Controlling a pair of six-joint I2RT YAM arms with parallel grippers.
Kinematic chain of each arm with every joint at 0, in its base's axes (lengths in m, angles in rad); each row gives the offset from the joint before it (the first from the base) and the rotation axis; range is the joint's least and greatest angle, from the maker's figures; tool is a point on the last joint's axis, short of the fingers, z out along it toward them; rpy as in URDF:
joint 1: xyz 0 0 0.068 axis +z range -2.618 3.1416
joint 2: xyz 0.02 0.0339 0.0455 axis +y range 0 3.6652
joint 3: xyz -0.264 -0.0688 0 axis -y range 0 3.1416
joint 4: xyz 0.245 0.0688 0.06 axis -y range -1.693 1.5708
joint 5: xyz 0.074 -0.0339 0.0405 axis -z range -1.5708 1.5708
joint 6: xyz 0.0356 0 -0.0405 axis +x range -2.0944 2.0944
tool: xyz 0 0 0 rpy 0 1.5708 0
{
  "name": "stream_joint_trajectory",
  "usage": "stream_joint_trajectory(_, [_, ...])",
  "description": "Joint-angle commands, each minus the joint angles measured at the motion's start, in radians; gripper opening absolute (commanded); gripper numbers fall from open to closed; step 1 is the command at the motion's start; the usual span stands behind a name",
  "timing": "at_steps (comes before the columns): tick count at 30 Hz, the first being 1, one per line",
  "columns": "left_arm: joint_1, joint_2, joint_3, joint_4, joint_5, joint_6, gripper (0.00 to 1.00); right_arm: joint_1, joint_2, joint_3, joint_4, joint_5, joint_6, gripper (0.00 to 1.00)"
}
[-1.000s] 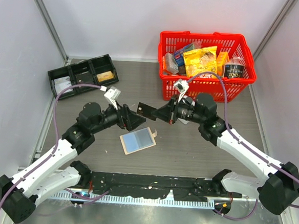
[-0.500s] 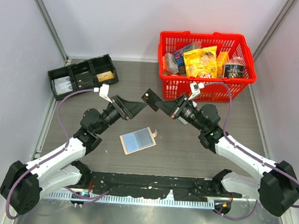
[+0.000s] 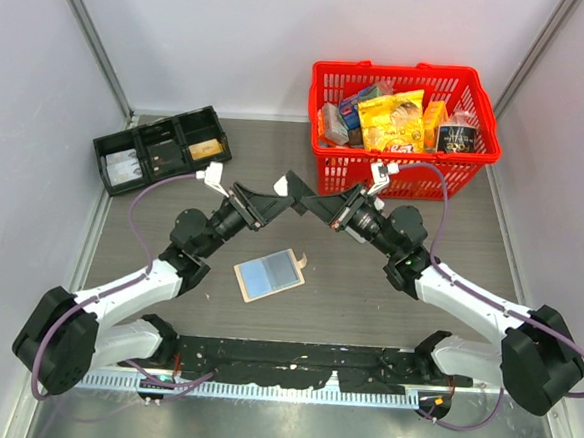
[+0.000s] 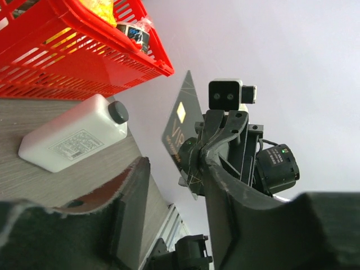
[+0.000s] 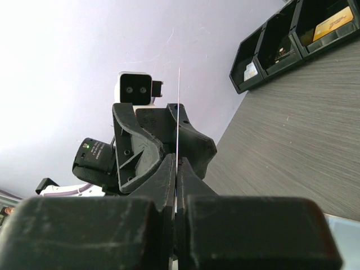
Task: Take the credit cards out of the card holder
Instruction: Place the credit card in the storage box.
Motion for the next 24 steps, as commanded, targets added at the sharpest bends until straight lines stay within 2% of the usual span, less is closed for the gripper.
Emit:
stream_joint_trajectory(1, [-0.008, 0.009, 0.036, 0.115, 0.004, -0.019, 0.41, 0.005, 0.007, -0.008, 0.078, 0.019, 0.024, 0.01])
stream_joint_trajectory(7, [-0.011, 0.032, 0.027, 0.168, -0.007, -0.042, 0.25, 0.005, 0.036, -0.016, 0.110, -0.004, 0.044, 0.01])
stream_joint_trajectory(11, [-0.010, 0.052, 0.024, 0.195, -0.015, -0.055, 0.00, 0.007, 0.045, -0.028, 0.121, -0.009, 0.050, 0.01])
stream_joint_trajectory(12, [-0.010, 0.055, 0.024, 0.197, -0.019, -0.056, 0.00, 0.006, 0.044, -0.028, 0.118, -0.012, 0.043, 0.02])
stream_joint_trajectory(13, [-0.011, 0.058, 0.023, 0.197, -0.029, -0.061, 0.00, 0.005, 0.042, -0.027, 0.107, -0.013, 0.040, 0.12])
stream_joint_trajectory(14, [-0.011, 0.062, 0.017, 0.200, -0.039, -0.065, 0.00, 0.005, 0.036, -0.025, 0.101, -0.015, 0.026, 0.18])
stream_joint_trajectory(15, [-0.011, 0.065, 0.009, 0.209, -0.058, -0.069, 0.00, 0.005, 0.033, -0.022, 0.083, -0.013, 0.011, 0.33])
stream_joint_trajectory(17, [-0.008, 0.072, -0.009, 0.229, -0.101, -0.072, 0.00, 0.004, 0.009, -0.013, 0.013, -0.006, -0.035, 0.52])
stream_joint_trajectory(19, [0.004, 0.075, -0.022, 0.224, -0.134, -0.070, 0.00, 0.004, -0.049, 0.009, -0.104, 0.054, -0.092, 0.62])
stream_joint_trajectory(22, [0.042, 0.084, -0.034, 0.218, -0.164, -0.067, 0.00, -0.002, -0.106, 0.019, -0.248, 0.134, -0.148, 0.65])
stream_joint_trajectory(23, [0.059, 0.084, -0.039, 0.214, -0.176, -0.075, 0.00, -0.002, -0.135, 0.029, -0.315, 0.173, -0.175, 0.73])
stream_joint_trajectory(24, [0.081, 0.087, -0.045, 0.214, -0.184, -0.081, 0.00, -0.007, -0.149, 0.039, -0.348, 0.191, -0.190, 0.76])
